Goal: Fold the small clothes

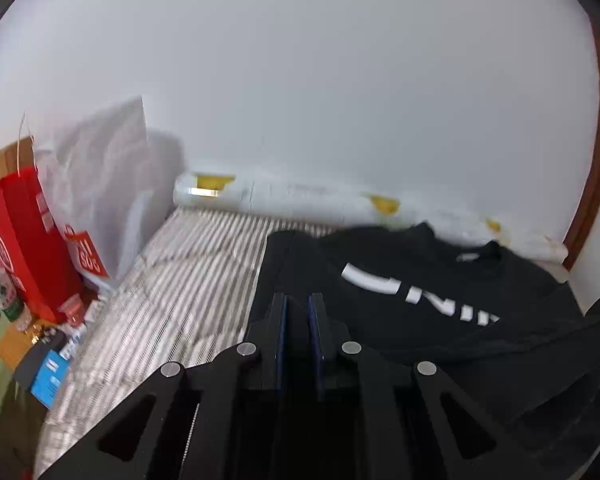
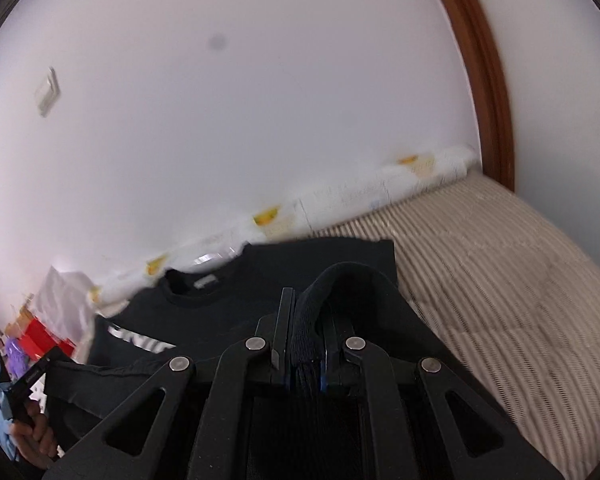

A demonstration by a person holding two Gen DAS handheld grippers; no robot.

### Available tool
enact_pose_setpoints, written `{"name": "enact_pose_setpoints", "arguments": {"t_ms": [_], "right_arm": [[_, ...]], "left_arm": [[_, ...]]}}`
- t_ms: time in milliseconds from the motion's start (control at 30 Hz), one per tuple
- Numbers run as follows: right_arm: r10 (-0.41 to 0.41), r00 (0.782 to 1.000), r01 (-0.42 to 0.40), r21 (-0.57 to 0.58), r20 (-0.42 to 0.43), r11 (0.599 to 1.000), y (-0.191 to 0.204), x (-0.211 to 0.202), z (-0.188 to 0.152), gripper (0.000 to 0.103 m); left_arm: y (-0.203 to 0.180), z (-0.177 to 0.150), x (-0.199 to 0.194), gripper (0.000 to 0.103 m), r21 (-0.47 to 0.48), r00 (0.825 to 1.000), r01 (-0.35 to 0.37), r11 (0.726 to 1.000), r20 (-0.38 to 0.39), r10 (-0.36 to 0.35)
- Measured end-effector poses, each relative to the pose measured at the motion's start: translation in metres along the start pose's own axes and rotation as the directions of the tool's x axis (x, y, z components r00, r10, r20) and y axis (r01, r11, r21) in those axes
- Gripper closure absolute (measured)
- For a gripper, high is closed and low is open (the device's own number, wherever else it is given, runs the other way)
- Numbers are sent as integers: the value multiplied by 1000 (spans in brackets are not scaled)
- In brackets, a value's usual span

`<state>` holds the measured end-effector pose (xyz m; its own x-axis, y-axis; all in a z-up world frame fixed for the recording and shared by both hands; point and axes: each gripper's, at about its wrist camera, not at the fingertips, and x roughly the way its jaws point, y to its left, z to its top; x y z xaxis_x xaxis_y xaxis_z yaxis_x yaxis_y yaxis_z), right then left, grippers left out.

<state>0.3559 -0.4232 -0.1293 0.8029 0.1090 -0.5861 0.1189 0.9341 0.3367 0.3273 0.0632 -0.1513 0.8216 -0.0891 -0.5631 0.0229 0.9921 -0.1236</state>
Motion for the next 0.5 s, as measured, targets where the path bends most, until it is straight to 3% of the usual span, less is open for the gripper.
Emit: {"name": "enact_pose_setpoints", "arguments": {"t_ms": [100,167,367,500], "right_arm": [[-30,999,29,-19,-38,999,-6,25,-9,94],[-94,992,90,-51,-88,995,-4,38,-9,94],[-150,984,138,-123,-94,983,2,49,-21,93],[-145,985,134,-121,-93,984,1,47,-22,93]], "left_arm": [[1,-5,12,91,24,999,-8,1000,-37,9],[0,-6,17,91,25,999,-13,1000,-52,14],[2,-6,25,91,20,996,-13,1000,-84,15],[0,-6,29,88,30,995,-32,999,-98,35]]}}
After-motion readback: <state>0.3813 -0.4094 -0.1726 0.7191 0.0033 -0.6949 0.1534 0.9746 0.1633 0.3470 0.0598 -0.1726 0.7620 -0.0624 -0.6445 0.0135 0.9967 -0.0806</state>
